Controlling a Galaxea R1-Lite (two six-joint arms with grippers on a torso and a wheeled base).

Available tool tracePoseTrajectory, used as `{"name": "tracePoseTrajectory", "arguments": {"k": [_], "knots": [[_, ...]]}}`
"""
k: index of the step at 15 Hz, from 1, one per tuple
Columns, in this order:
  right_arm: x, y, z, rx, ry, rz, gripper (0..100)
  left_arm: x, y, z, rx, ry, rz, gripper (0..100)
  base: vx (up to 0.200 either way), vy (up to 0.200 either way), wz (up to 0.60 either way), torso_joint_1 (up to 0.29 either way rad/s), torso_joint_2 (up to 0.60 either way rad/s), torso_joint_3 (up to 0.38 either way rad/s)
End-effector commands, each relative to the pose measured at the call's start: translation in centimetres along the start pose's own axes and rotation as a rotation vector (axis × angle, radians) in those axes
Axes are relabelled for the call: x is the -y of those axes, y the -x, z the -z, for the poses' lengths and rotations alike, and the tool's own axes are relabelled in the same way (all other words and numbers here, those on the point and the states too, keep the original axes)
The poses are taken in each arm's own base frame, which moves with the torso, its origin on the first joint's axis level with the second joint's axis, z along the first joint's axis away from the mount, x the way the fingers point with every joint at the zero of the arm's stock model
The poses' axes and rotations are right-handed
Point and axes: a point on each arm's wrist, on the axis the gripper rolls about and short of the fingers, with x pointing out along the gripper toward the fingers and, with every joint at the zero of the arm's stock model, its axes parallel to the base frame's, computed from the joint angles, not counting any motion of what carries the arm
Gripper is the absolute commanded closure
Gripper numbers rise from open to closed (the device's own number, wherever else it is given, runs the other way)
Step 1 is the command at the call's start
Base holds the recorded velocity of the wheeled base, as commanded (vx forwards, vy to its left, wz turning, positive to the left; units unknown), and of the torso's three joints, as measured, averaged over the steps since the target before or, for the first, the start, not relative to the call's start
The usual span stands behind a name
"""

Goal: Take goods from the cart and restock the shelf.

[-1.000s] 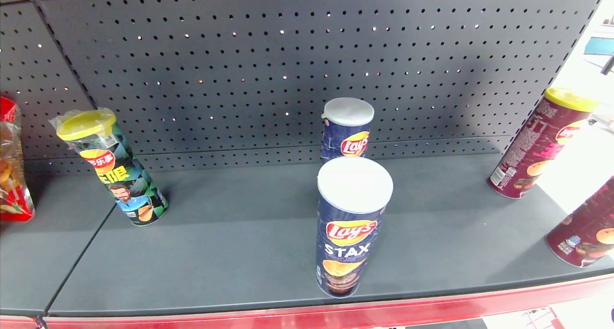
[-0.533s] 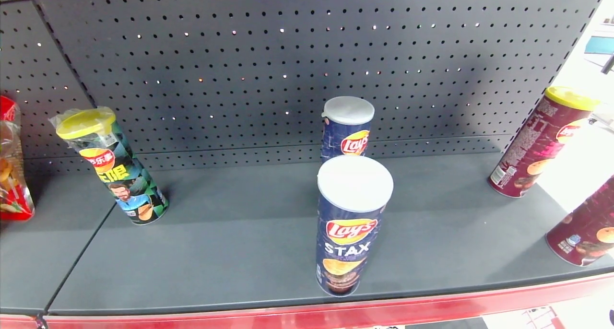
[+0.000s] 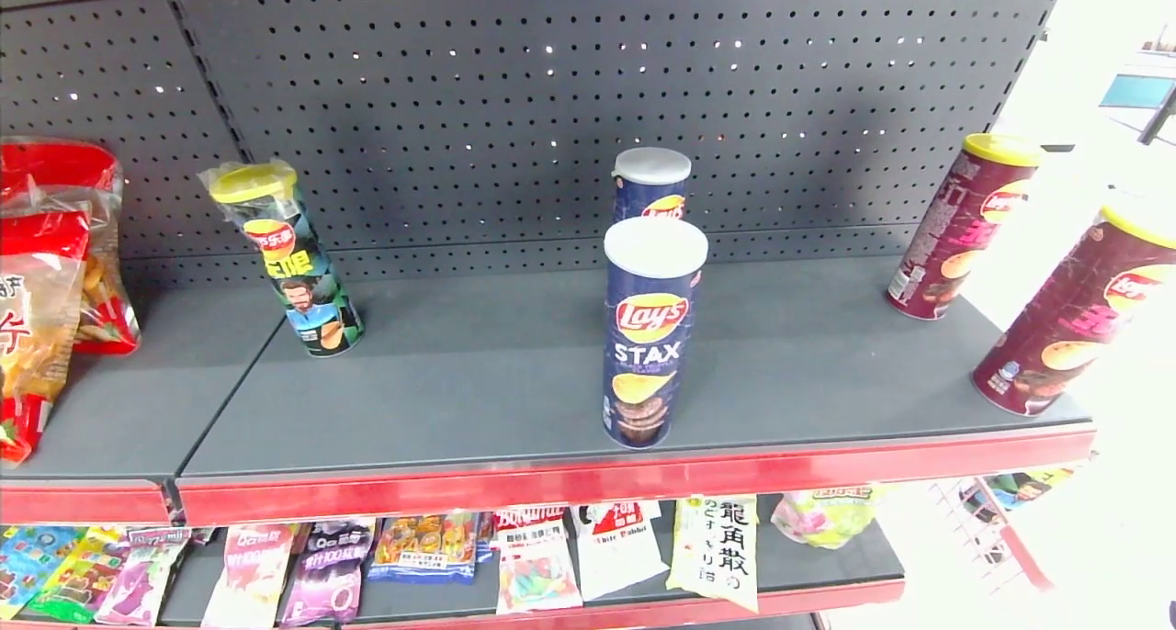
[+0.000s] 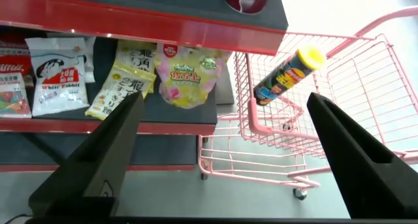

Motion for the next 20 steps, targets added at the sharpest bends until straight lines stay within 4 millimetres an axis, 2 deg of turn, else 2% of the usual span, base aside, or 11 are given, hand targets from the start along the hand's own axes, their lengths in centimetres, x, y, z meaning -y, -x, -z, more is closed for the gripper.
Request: {"name": "tracePoseTrajectory", "arguments": {"k": [1, 5, 20], "knots": [[0.00, 0.16, 0.14, 0.011, 0.000, 0.001, 0, -0.01, 0.07, 0.04, 0.005, -0.002, -0.003, 0, 0.000, 0.000, 0.00, 0.000, 0.00, 0.000], [0.00, 0.14, 0.14, 0.010, 0.000, 0.000, 0, -0.04, 0.27, 0.10, 0.020, -0.021, -0.004, 0, 0.000, 0.000, 0.00, 0.000, 0.00, 0.000], [-0.02, 0.03, 0.10, 0.002, 0.005, -0.002, 0, -0.08, 0.29, -0.06, 0.037, -0.018, -0.009, 0, 0.000, -0.200, 0.00, 0.003, 0.00, 0.003]]}}
